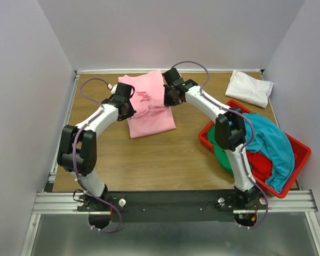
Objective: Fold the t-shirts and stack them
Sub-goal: Fold the tshirt
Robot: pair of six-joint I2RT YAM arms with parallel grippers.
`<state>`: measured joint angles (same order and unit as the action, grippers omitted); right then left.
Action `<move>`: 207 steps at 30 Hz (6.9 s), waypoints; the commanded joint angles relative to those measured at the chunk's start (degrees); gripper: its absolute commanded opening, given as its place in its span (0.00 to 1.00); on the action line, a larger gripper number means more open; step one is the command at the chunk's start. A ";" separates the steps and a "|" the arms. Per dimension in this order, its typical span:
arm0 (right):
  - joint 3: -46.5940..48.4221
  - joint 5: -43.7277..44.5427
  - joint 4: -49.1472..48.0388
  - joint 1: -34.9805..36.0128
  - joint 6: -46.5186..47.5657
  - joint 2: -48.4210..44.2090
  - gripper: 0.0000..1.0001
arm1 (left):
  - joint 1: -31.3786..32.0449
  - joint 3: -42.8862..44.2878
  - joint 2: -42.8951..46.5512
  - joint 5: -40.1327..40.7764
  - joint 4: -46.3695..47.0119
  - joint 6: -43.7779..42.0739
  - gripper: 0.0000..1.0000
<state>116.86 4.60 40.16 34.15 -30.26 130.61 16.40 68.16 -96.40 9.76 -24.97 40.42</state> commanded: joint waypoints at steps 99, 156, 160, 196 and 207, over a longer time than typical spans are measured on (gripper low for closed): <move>-18.95 -14.88 -10.37 -3.39 0.47 -2.55 0.46 | -4.45 -14.64 -0.10 -9.50 12.14 -2.37 0.54; -39.87 -5.66 18.53 11.29 -13.24 -53.00 0.01 | 10.49 -22.72 51.75 -19.69 -18.70 4.93 0.00; -38.46 -5.48 22.23 11.81 -14.65 -53.96 0.01 | 10.93 -20.27 52.10 -19.69 -22.74 4.84 0.00; -24.93 17.46 17.76 10.32 -18.96 -41.84 0.01 | 10.67 -14.02 36.02 -13.89 -8.96 7.30 0.00; -24.31 17.28 11.44 5.58 -14.13 -34.99 0.01 | 6.10 -13.93 28.03 -14.24 -4.48 5.02 0.00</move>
<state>90.61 19.51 55.68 41.50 -46.98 92.77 24.82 52.62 -66.57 -5.61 -32.25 47.16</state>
